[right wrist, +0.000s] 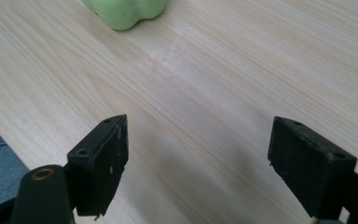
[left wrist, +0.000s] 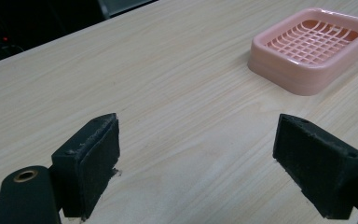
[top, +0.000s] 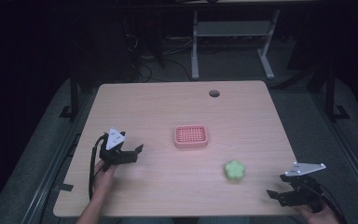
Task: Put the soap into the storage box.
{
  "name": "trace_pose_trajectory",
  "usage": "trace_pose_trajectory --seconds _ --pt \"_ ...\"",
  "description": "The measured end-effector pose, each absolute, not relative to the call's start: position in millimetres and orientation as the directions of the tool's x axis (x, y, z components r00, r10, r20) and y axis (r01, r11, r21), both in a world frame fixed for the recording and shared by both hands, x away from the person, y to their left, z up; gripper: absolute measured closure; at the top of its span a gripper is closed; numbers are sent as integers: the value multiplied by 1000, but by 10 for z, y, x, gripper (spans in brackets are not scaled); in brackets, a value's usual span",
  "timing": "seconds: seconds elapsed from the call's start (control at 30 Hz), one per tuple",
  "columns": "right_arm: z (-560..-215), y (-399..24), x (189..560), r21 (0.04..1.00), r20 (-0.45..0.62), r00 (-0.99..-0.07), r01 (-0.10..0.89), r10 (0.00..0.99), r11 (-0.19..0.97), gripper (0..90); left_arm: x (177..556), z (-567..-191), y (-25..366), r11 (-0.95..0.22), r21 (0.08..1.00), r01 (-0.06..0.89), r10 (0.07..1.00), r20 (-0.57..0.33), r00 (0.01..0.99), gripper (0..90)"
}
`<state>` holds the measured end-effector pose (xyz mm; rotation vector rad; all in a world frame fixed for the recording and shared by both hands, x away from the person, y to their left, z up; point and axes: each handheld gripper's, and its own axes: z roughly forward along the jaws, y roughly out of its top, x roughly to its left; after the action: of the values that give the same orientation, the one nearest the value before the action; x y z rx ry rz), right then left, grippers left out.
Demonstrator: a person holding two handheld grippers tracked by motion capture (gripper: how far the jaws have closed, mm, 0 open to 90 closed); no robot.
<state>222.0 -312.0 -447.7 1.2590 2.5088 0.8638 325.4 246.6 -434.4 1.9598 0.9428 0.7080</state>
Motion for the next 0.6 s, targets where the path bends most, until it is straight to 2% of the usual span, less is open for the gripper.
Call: trace_pose_trajectory --seconds 0.6 --pt "-4395 -2874 2346 545 53 -677 636 734 547 194 3240 -4324 2487 -368 864 344 821 129 556 143"
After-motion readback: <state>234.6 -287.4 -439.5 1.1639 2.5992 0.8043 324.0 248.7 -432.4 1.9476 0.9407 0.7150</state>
